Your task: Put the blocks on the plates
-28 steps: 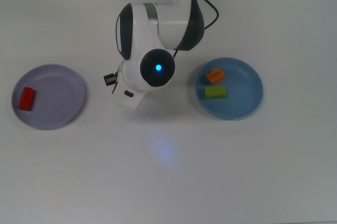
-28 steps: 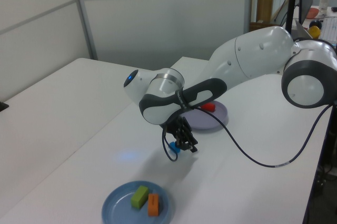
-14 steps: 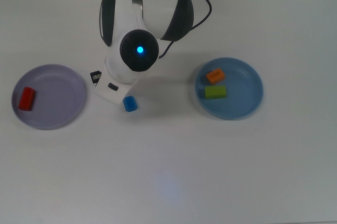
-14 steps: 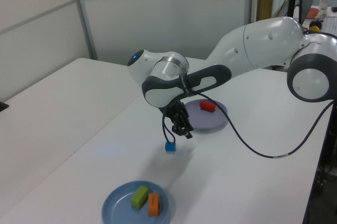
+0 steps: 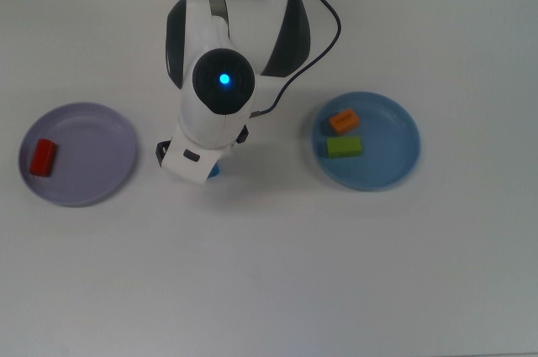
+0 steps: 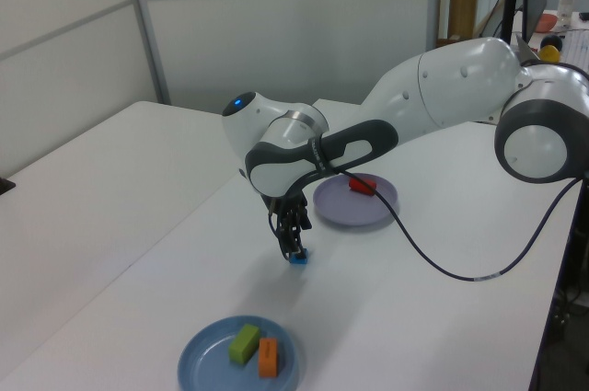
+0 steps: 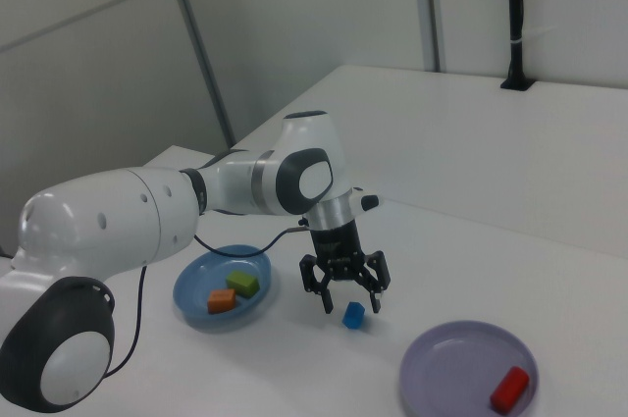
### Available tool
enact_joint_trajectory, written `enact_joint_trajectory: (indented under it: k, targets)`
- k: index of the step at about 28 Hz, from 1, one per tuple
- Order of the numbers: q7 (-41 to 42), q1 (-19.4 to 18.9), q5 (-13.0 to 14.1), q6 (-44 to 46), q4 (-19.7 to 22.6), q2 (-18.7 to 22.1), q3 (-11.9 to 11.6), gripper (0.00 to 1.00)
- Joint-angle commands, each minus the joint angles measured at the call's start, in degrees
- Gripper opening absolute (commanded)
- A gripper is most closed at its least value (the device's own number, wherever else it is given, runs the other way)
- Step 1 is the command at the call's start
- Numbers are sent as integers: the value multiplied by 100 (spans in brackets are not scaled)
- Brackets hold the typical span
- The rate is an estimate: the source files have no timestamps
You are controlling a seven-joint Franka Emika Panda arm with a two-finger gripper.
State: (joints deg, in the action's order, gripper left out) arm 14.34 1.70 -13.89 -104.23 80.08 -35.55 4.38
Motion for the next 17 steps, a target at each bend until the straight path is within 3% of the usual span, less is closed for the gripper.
enact_joint_trajectory:
  k: [1,4,6,7,8,10,12,13,14,17]
  targets:
    - [-54,-65,53,-369,122,-57,-43,100]
    - [-230,-74,18,-484,192,-57,-43,99]
    - [-230,-74,-8,-493,201,-57,-43,90]
    - [-230,-74,-26,-493,201,-66,-43,83]
    - [-230,-74,-26,-493,201,-74,-43,66]
    - [-239,-74,0,-493,201,-92,-43,43]
    - [-239,-74,35,-493,192,-92,-43,26]
    - [-247,-74,61,-493,192,-92,-43,8]
    - [-247,-74,70,-493,192,-92,-43,1]
    - [-213,-65,62,-484,192,-92,-43,0]
